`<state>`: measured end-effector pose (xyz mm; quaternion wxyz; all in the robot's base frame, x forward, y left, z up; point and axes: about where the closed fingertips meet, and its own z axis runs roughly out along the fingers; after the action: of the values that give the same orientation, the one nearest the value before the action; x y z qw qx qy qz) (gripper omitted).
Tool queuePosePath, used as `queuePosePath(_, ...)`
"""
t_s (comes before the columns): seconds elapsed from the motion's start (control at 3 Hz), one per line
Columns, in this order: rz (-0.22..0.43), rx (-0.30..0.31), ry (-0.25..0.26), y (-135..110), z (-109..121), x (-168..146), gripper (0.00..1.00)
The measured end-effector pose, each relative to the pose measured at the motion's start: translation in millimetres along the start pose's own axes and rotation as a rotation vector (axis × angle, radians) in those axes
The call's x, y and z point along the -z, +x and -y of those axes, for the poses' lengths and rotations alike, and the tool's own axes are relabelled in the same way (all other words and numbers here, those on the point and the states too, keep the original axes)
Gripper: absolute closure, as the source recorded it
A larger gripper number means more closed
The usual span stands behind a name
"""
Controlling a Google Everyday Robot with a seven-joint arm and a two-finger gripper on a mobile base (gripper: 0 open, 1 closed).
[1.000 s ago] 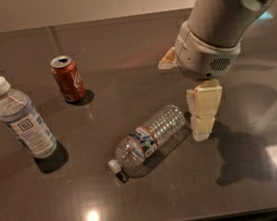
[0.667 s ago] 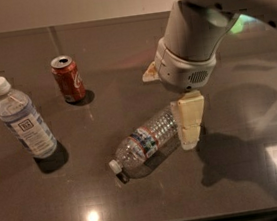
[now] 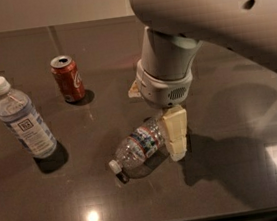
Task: Place water bottle upright
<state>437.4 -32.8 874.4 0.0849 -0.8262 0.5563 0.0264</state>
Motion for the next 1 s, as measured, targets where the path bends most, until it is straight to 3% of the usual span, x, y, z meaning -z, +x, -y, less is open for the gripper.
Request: queuePosePath(1.0,-0.072,0.047,-0.039,-12.5,-3.5,-24.7,0.01)
